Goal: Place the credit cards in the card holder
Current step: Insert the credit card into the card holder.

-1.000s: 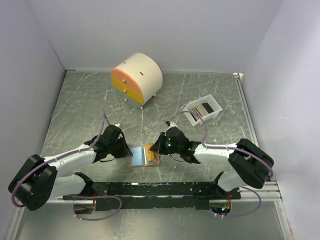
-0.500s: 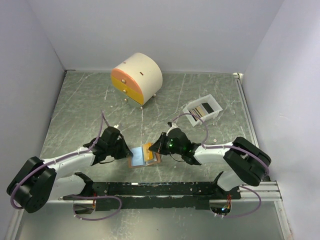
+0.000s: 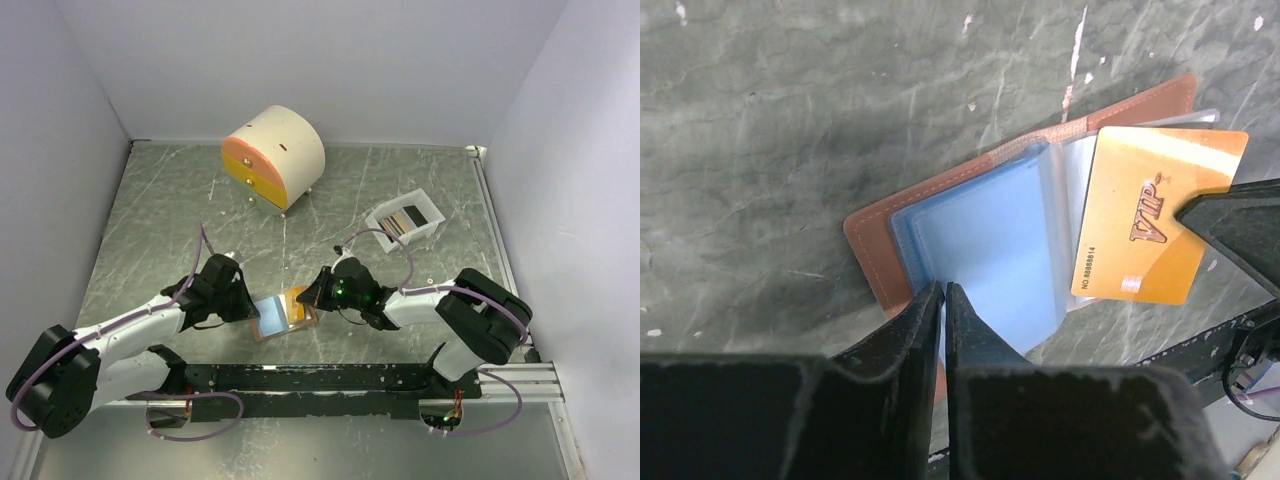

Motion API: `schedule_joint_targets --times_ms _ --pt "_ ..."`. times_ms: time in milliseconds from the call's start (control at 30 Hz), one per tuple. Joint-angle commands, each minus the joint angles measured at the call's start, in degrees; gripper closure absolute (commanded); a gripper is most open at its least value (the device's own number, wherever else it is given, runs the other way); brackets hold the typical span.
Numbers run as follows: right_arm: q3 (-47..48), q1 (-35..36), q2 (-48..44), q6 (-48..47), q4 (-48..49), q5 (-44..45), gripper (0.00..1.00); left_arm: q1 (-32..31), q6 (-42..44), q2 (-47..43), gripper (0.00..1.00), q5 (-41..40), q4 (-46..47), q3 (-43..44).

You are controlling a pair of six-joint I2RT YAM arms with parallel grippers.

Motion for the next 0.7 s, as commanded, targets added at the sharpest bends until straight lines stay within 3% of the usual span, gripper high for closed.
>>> schedule_joint_targets --times_ms 0,200,367,667 --pt "-0.7 -0.2 1.5 0.3 2.8 0.4 1.00 0.2 0.9 -0.9 0.84 -1.5 -4.1 0.9" --pt "-0.9 -0.3 1.3 -0.1 2.2 1.2 1.00 0.1 1.1 -3.1 0.76 -0.2 -4.7 1.8" --pt "-1.0 -0.2 0.9 -0.3 1.8 1.4 1.00 0.1 0.7 -4.8 0.77 -2.9 -8.6 3.6" --pt "-1.1 -0.2 0.1 -0.8 1.1 2.2 1.00 -0.4 -0.6 -4.2 0.93 -5.0 -10.0 3.4"
